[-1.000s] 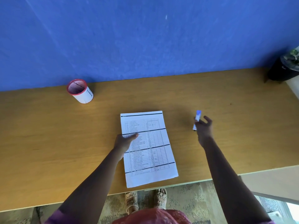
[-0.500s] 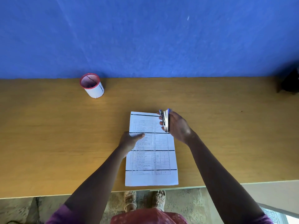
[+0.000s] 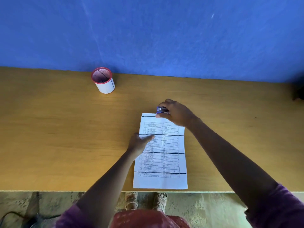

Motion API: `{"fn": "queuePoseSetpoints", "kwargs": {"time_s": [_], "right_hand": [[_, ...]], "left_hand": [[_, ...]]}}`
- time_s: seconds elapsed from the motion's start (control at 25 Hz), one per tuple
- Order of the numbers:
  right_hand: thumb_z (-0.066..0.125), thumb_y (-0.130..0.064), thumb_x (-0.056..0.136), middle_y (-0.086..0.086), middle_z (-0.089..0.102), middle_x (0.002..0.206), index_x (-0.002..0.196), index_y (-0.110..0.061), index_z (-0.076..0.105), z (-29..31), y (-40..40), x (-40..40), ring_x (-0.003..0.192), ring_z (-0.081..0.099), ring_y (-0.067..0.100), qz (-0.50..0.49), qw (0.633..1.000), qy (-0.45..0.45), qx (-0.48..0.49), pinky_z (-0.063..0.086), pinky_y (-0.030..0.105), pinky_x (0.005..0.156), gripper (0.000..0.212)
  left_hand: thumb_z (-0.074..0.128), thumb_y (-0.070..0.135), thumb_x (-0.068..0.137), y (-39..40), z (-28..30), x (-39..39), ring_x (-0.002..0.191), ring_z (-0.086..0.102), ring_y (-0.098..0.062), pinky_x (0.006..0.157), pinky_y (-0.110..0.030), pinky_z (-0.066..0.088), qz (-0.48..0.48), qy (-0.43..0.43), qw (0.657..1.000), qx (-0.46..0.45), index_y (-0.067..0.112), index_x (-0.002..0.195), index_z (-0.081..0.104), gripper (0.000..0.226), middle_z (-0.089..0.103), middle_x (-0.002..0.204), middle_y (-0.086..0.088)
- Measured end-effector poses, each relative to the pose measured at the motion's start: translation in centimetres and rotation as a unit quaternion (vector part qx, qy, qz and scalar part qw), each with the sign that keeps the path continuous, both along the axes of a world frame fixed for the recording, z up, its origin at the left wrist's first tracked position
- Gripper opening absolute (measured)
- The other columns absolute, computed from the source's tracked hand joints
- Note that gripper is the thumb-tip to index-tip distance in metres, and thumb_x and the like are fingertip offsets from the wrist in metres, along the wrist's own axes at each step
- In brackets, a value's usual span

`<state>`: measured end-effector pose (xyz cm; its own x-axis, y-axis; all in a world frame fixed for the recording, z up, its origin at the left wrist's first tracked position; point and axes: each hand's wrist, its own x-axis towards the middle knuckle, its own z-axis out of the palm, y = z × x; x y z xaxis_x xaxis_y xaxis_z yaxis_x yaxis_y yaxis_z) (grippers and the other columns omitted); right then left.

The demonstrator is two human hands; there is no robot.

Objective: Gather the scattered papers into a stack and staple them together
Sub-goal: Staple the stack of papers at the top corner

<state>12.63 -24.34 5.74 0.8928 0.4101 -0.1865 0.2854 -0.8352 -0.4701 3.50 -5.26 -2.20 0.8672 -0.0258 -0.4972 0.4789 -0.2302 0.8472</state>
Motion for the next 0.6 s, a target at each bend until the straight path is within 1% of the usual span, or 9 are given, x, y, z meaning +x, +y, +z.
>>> {"fn": "queuePoseSetpoints", "kwargs": {"time_s": [0.08, 0.16, 0.2, 0.24, 0.28, 0.36, 0.44, 0.52, 0.6], "right_hand": [[0.06, -0.058, 0.088, -0.001, 0.061, 0.118, 0.126, -0.022, 0.062, 0.4, 0.8, 0.9, 0.1, 0.064, 0.021, 0.088, 0.985, -0.064, -0.131, 0.047, 0.036, 0.088, 0.053], [0.06, -0.059, 0.087, -0.002, 0.06, 0.12, 0.128, -0.024, 0.061, 0.6, 1.6, 1.3, 0.105, 0.064, 0.021, 0.146, 0.964, -0.105, -0.194, 0.041, 0.035, 0.089, 0.055], [0.06, -0.059, 0.086, -0.002, 0.06, 0.12, 0.128, -0.024, 0.061, 0.6, 1.9, 1.5, 0.107, 0.063, 0.02, 0.163, 0.957, -0.108, -0.212, 0.039, 0.035, 0.089, 0.054], [0.06, -0.059, 0.086, -0.002, 0.06, 0.12, 0.128, -0.025, 0.061, 0.7, 2.0, 1.5, 0.108, 0.063, 0.02, 0.175, 0.952, -0.107, -0.227, 0.038, 0.035, 0.089, 0.054], [0.06, -0.06, 0.086, -0.003, 0.06, 0.121, 0.128, -0.025, 0.061, 0.8, 2.1, 1.6, 0.108, 0.063, 0.02, 0.186, 0.946, -0.104, -0.242, 0.038, 0.036, 0.089, 0.055], [0.06, -0.061, 0.086, -0.002, 0.061, 0.121, 0.126, -0.024, 0.062, 1.0, 2.5, 1.6, 0.109, 0.063, 0.02, 0.203, 0.938, -0.093, -0.264, 0.038, 0.036, 0.09, 0.055], [0.06, -0.061, 0.085, -0.001, 0.061, 0.12, 0.124, -0.022, 0.063, 1.4, 3.1, 1.6, 0.109, 0.062, 0.021, 0.215, 0.933, -0.079, -0.276, 0.037, 0.037, 0.092, 0.055], [0.061, -0.061, 0.085, -0.001, 0.062, 0.118, 0.12, -0.02, 0.065, 1.8, 3.8, 1.9, 0.109, 0.062, 0.021, 0.225, 0.93, -0.057, -0.286, 0.036, 0.037, 0.092, 0.054], [0.062, -0.061, 0.084, -0.001, 0.061, 0.117, 0.115, -0.019, 0.065, 2.2, 4.5, 2.2, 0.107, 0.063, 0.021, 0.238, 0.925, -0.032, -0.293, 0.035, 0.037, 0.093, 0.053]], "left_hand": [[0.075, 0.02, 0.086, 0.1, 0.2, -0.1, 0.088, 0.06, 0.005, 0.05, -0.001, 0.039, -0.004, -0.002, 1.0, 0.0, 0.0, 0.108, 0.074, 0.03, 0.075, 0.105, -0.011], [0.074, 0.019, 0.087, 0.2, 0.5, -0.3, 0.085, 0.055, 0.009, 0.047, 0.0, 0.034, -0.009, -0.005, 1.0, 0.004, -0.007, 0.106, 0.072, 0.032, 0.068, 0.105, -0.006], [0.074, 0.017, 0.087, 0.2, 0.7, -0.4, 0.088, 0.058, 0.005, 0.046, 0.001, 0.033, -0.013, -0.013, 1.0, 0.006, -0.01, 0.105, 0.071, 0.033, 0.062, 0.108, -0.005], [0.073, 0.015, 0.087, 0.1, 0.8, -0.5, 0.094, 0.06, -0.004, 0.045, 0.001, 0.032, -0.012, -0.02, 1.0, 0.005, -0.013, 0.104, 0.069, 0.033, 0.059, 0.109, -0.01], [0.073, 0.013, 0.088, 0.1, 1.1, -0.6, 0.101, 0.054, -0.011, 0.044, 0.001, 0.031, -0.008, -0.027, 1.0, 0.002, -0.016, 0.103, 0.068, 0.033, 0.057, 0.109, -0.018], [0.073, 0.01, 0.087, 0.2, 1.4, -0.8, 0.108, 0.04, -0.013, 0.04, 0.001, 0.029, -0.005, -0.033, 0.999, 0.002, -0.021, 0.1, 0.066, 0.034, 0.055, 0.108, -0.026], [0.072, 0.009, 0.087, 0.3, 1.6, -1.0, 0.108, 0.037, -0.017, 0.037, -0.004, 0.033, -0.013, -0.04, 0.999, -0.008, -0.028, 0.1, 0.059, 0.042, 0.052, 0.109, -0.018], [0.072, 0.01, 0.088, 0.3, 1.6, -0.8, 0.106, 0.041, -0.024, 0.038, -0.013, 0.042, -0.016, -0.038, 0.999, -0.017, -0.028, 0.1, 0.059, 0.042, 0.052, 0.109, -0.017], [0.072, 0.011, 0.088, 0.3, 1.7, -0.7, 0.101, 0.051, -0.013, 0.036, -0.005, 0.032, -0.013, -0.038, 0.999, -0.015, -0.026, 0.1, 0.059, 0.041, 0.052, 0.111, -0.006]]}}
